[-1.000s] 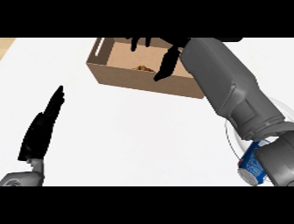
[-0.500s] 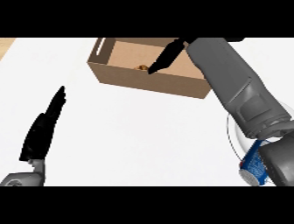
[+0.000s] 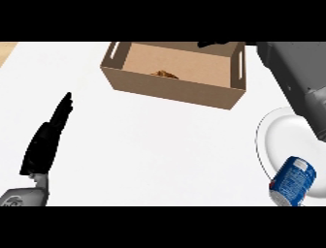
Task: Pick the croissant from the plate and place it in the cardboard box
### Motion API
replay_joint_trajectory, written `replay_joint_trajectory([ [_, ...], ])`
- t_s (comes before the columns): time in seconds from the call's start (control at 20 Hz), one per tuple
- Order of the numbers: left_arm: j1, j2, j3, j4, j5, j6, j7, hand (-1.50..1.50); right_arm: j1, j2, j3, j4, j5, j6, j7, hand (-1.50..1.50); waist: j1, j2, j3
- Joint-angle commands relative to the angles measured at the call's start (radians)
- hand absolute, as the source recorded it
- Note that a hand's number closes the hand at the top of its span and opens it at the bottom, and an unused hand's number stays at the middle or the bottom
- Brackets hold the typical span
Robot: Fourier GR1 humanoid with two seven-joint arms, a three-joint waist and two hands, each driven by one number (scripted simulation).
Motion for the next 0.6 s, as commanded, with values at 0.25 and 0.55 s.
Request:
replay_joint_trajectory([
  [0.25,-0.038,-0.032,-0.033,-0.002,-0.022,0.016,0.02,0.0,0.046,-0.21,-0.08,0.005,-0.073,0.08,0.042,-1.5,0.013,0.023,0.004],
  [0.55,-0.028,-0.011,-0.022,-0.026,0.0,-0.012,0.009,0.0,0.1,-0.301,-0.059,-0.014,-0.05,0.174,0.006,-1.5,0.048,0.032,0.006],
])
